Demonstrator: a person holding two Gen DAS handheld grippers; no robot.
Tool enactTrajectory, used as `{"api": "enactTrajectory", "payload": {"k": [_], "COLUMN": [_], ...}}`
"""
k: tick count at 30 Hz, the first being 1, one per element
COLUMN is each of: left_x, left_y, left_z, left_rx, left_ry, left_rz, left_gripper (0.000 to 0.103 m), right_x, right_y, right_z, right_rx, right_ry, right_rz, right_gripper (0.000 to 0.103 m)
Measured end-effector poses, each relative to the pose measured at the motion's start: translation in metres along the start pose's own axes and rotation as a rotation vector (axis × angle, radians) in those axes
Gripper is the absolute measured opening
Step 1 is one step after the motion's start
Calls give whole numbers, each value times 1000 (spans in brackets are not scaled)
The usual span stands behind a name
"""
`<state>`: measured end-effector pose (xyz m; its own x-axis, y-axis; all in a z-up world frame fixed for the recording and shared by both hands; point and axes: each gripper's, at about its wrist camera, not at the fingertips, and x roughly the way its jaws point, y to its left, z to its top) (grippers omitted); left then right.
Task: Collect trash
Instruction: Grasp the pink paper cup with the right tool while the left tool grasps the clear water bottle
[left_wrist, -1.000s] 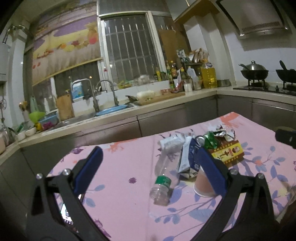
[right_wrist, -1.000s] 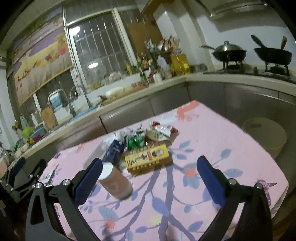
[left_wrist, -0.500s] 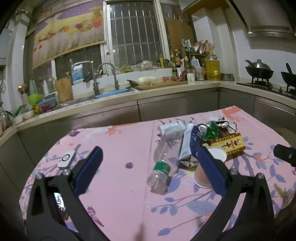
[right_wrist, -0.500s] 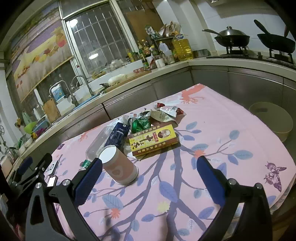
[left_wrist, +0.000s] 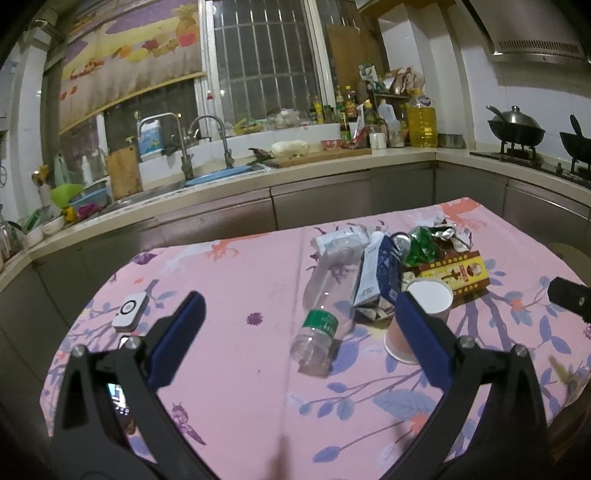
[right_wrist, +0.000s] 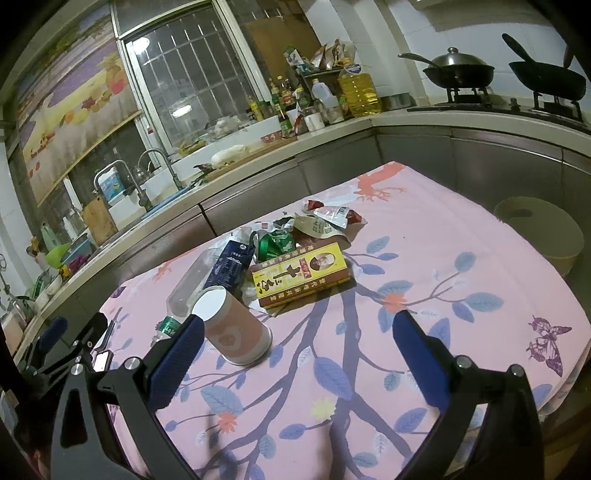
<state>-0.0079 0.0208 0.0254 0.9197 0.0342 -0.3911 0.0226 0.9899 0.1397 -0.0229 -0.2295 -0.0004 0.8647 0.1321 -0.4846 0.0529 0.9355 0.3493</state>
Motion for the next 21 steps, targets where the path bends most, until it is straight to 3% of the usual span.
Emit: {"api": "enactTrajectory", "payload": {"k": [9, 21], "left_x": [2, -1], "left_y": [0, -2], "left_z": [-2, -5], "left_rx": [4, 48], "left_ry": [10, -29], "left_rz": [-1, 50], "left_gripper": [99, 99], "right_x": [4, 8], "right_y": [-2, -2], "right_z": [-2, -5], "right_rx": [0, 1], "right_ry": [24, 48], "right_rz": [-2, -3], "right_gripper": [98, 98]}}
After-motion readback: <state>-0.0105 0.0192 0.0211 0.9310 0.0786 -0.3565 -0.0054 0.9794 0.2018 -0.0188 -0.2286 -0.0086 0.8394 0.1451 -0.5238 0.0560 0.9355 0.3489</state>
